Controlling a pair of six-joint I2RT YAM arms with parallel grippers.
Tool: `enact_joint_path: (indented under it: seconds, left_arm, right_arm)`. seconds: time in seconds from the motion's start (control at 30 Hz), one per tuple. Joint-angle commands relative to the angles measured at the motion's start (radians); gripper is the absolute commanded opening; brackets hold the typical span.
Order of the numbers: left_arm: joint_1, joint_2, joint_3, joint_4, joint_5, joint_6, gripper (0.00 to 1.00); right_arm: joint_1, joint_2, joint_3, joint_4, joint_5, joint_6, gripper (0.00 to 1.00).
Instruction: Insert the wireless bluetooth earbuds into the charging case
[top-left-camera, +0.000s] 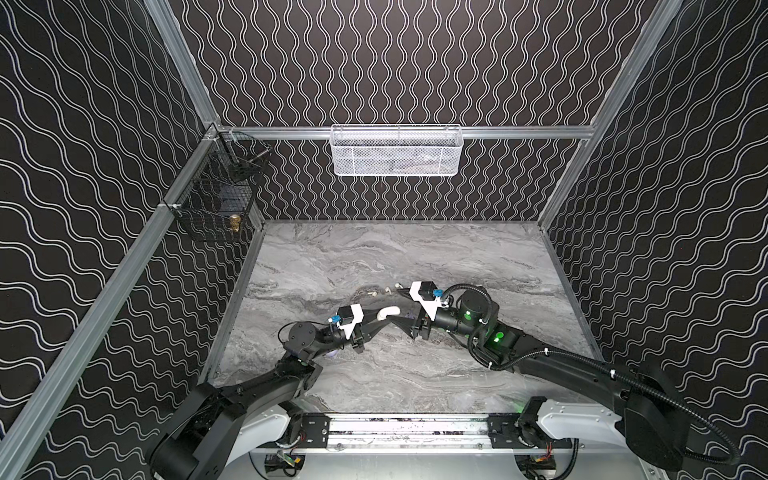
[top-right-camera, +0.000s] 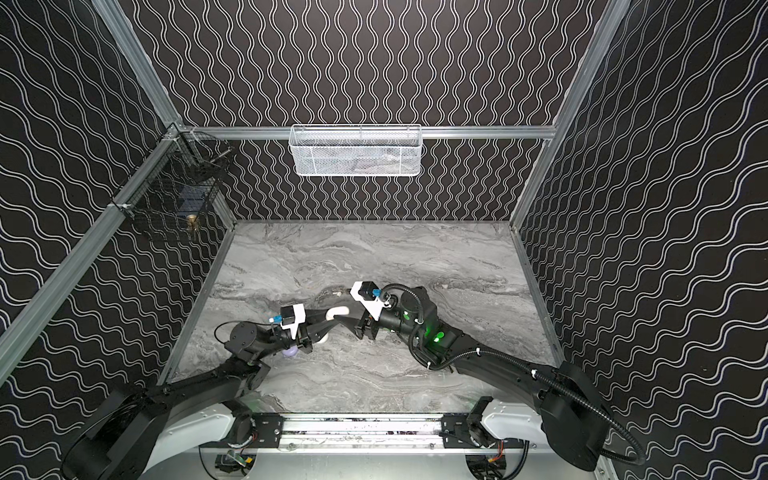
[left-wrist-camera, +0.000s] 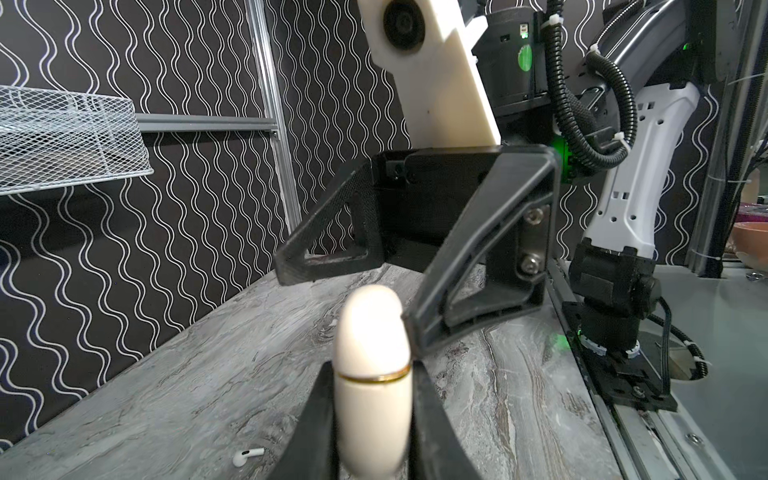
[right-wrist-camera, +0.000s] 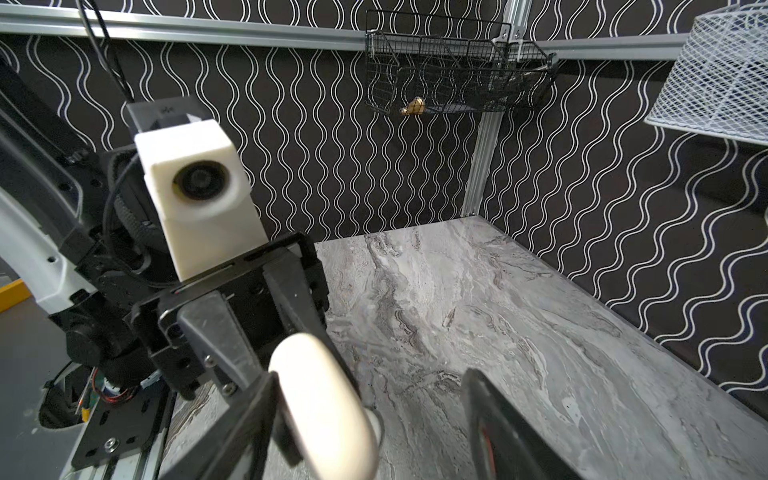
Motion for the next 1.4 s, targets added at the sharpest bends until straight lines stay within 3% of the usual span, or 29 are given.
enact_joint_path:
  seconds: [0.0,0.2,0.47,0.63,0.8,0.97,1.07,1.23,1.37]
  left_arm:
    - [-0.009,0.003,0.005,0.057,0.088,-0.005,0.00]
    - [-0.010,-0.001,0.004,0.046,0.081,0.001,0.00]
    - [-0.008,0.040,-0.021,0.122,0.037,-0.031,0.00]
    - [0.038,0.149,-0.033,0.300,0.050,-0.136,0.00]
    - [0.059,0.179,-0.013,0.299,0.062,-0.179,0.00]
    - [0.098,0.182,-0.029,0.300,-0.006,-0.223,0.00]
    - [0.132,0.197,-0.021,0.300,0.002,-0.254,0.00]
    - [0.132,0.195,-0.009,0.300,0.037,-0.245,0.00]
    - [0.131,0.191,-0.012,0.300,0.042,-0.239,0.00]
  right_arm:
    - [-0.001,0.019,0.025,0.055,0.141,0.012,0.71]
    - [-0.001,0.037,0.052,0.061,0.181,0.036,0.67]
    - [-0.001,0.029,0.061,0.062,0.206,0.093,0.71]
    - [-0.003,0.023,0.102,0.019,0.234,0.181,0.75]
    - [-0.010,0.006,0.136,-0.050,0.331,0.243,0.75]
    - [-0.030,-0.023,0.086,-0.038,0.373,0.206,0.76]
    - [-0.068,-0.028,0.075,-0.083,0.310,0.194,0.72]
    - [-0.068,-0.041,-0.029,0.028,0.079,0.091,0.73]
    - [-0.068,0.003,-0.009,0.033,0.044,0.095,0.74]
